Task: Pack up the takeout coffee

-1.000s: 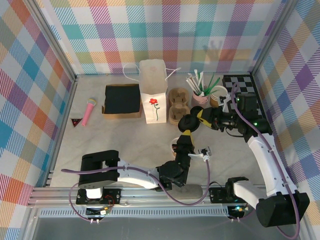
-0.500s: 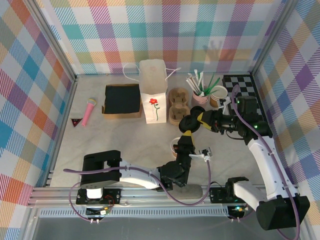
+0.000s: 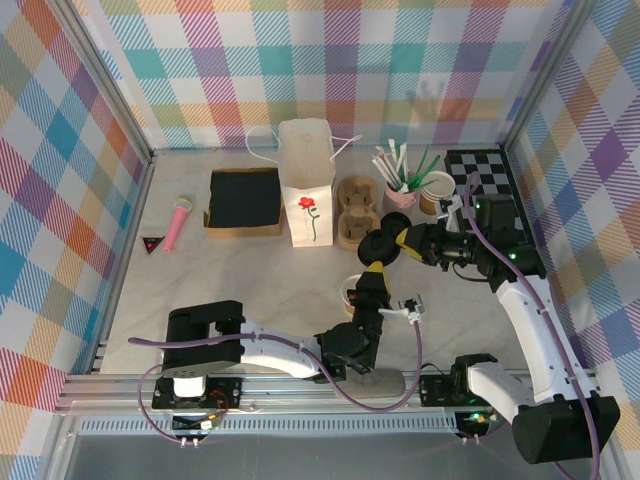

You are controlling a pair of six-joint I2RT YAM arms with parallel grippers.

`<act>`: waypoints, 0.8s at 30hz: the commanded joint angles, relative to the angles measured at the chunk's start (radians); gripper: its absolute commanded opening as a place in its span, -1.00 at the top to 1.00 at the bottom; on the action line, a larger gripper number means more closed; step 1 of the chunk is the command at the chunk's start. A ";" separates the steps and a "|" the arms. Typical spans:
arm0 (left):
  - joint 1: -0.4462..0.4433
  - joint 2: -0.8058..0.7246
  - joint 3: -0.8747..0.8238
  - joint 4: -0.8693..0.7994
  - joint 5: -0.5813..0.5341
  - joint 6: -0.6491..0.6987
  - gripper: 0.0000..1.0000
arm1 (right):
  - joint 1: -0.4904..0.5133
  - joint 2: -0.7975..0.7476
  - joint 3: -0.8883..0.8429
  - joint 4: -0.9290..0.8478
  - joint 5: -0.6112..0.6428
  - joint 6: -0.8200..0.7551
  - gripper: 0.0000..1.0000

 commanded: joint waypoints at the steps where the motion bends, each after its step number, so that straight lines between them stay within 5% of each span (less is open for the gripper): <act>1: 0.007 0.017 0.026 0.040 0.006 0.006 1.00 | 0.000 -0.016 -0.015 0.003 -0.041 -0.007 0.70; 11: 0.009 0.021 0.029 0.040 -0.001 0.007 1.00 | 0.001 -0.019 -0.028 0.027 -0.040 0.011 0.89; 24: 0.008 -0.006 0.010 0.039 -0.015 -0.023 0.26 | 0.001 -0.019 -0.048 0.120 -0.036 0.079 0.92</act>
